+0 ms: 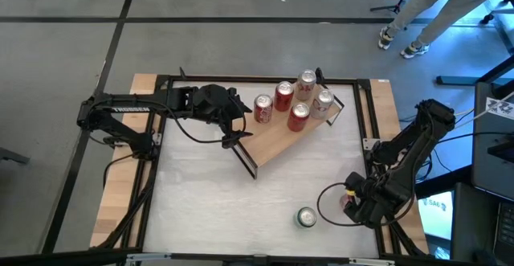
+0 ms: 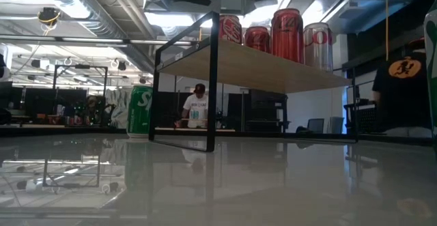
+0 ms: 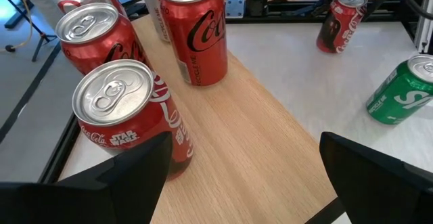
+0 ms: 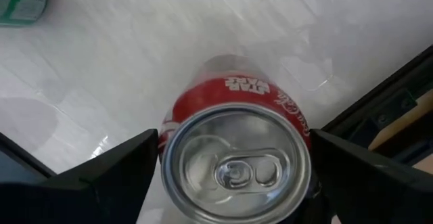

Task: Place canned beverage on shelf
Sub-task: Put the red and white soda can on the shelf aligned with the other red and white soda can

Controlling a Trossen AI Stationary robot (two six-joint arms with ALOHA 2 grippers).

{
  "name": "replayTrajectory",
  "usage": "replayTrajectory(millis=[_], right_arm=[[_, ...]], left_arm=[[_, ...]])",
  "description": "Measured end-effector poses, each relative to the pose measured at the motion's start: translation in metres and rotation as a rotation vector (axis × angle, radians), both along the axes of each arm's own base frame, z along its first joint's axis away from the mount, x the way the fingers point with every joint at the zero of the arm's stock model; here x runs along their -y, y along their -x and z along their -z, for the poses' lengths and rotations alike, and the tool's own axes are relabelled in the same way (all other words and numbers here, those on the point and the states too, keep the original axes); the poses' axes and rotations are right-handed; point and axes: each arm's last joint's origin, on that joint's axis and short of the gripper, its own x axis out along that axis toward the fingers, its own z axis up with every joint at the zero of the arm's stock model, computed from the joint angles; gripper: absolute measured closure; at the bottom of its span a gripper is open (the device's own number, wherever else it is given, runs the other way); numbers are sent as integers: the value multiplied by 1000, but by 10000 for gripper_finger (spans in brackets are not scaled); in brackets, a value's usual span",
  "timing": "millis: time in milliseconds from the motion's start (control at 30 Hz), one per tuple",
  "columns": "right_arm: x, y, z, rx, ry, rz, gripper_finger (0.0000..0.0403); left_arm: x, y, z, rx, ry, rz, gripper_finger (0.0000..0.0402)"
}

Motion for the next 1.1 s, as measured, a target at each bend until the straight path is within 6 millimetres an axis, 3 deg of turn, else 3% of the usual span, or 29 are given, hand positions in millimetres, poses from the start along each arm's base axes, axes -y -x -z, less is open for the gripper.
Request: replayTrajectory(millis=[300, 467, 633, 933, 1100], right_arm=[[-1, -1, -1, 11, -4, 0, 116], [0, -3, -1, 27, -7, 8, 118], [3, -17, -4, 101, -68, -21, 110], [29, -49, -16, 230, -102, -155, 114], [44, -64, -37, 273, -94, -249, 110]], left_arm=[[0, 0, 0, 0, 0, 0, 40], [0, 0, 0, 0, 0, 0, 40], [0, 0, 0, 0, 0, 0, 40], [0, 0, 0, 0, 0, 0, 40], [0, 0, 0, 0, 0, 0, 40]])
